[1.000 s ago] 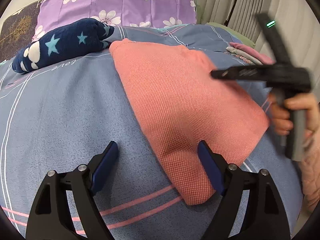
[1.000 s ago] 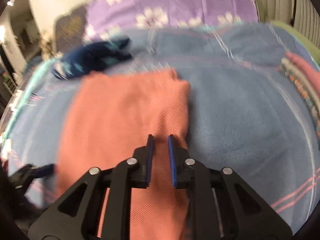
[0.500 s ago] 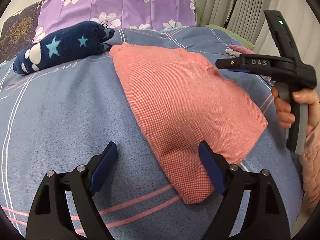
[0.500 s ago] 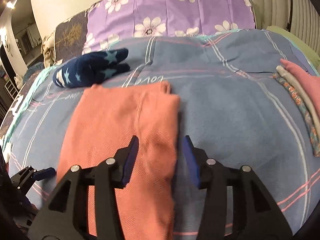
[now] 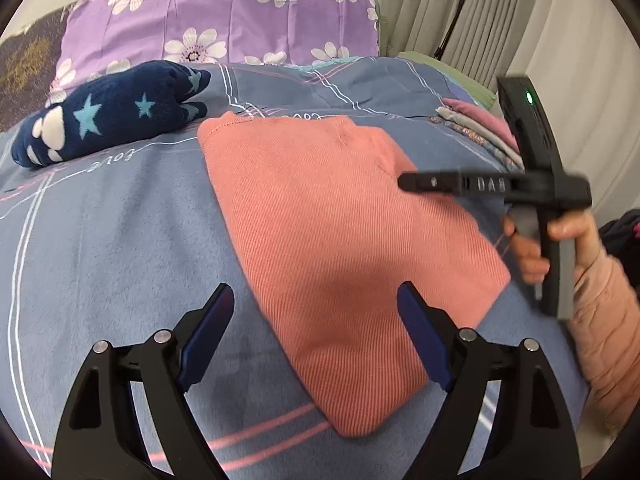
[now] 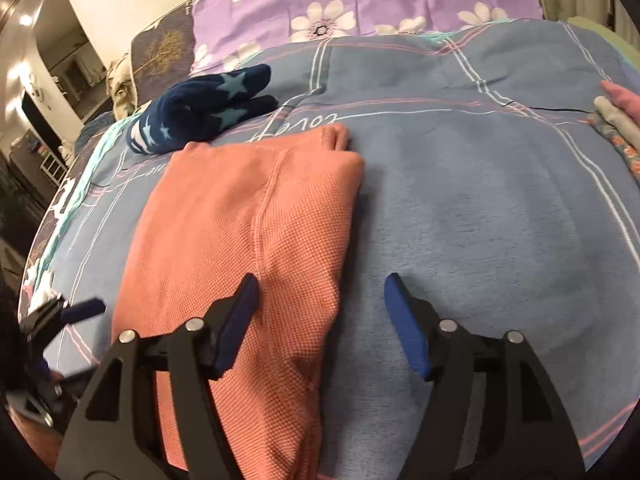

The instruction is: Fold small clothes

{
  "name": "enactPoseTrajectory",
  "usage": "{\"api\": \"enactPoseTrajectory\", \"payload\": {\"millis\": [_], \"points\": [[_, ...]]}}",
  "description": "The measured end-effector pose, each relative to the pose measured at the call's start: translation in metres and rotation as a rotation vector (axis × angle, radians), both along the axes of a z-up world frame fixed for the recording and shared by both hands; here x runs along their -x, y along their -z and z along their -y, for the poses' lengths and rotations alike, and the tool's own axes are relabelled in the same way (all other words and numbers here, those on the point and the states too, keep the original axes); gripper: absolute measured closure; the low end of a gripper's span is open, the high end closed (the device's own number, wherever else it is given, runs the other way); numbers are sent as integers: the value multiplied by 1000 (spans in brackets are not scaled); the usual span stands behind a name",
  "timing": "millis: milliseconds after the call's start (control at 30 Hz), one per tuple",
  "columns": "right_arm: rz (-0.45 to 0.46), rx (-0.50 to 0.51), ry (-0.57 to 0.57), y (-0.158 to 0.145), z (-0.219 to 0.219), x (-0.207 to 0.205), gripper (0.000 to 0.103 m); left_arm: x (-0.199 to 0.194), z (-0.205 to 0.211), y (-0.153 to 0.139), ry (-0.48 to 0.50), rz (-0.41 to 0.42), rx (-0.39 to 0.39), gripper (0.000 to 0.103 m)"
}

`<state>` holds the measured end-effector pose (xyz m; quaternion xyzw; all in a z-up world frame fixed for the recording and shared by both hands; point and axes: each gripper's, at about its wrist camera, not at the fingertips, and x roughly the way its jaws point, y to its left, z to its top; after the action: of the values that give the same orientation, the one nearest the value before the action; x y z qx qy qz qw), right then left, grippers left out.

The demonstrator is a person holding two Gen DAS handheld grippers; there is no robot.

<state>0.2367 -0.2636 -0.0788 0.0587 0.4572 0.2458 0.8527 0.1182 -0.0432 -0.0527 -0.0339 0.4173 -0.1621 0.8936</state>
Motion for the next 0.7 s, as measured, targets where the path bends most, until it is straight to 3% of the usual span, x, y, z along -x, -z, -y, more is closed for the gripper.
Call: {"api": "enactPoseTrajectory", "payload": {"millis": [133, 267, 333, 400, 467, 533, 700], "points": [[-3, -67, -6, 6, 8, 0, 35, -25, -4, 6, -19, -30, -7, 19], [28, -97, -19, 8, 12, 6, 34, -49, -16, 18, -31, -91, 85, 19], [25, -122, -25, 10, 15, 6, 36, -61, -26, 26, -37, -114, 168, 24], [1, -166, -60, 10, 15, 4, 49, -68, -31, 30, -38, -115, 222, 34], [-32, -212, -94, 12, 13, 1, 52, -76, -33, 32, -36, -122, 263, 40], [-44, -196, -105, 12, 7, -3, 51, -83, -32, 33, -35, -131, 270, 42], [-84, -191, -138, 11, -4, -20, 47, -93, -17, 29, -11, -131, 201, 43]]}}
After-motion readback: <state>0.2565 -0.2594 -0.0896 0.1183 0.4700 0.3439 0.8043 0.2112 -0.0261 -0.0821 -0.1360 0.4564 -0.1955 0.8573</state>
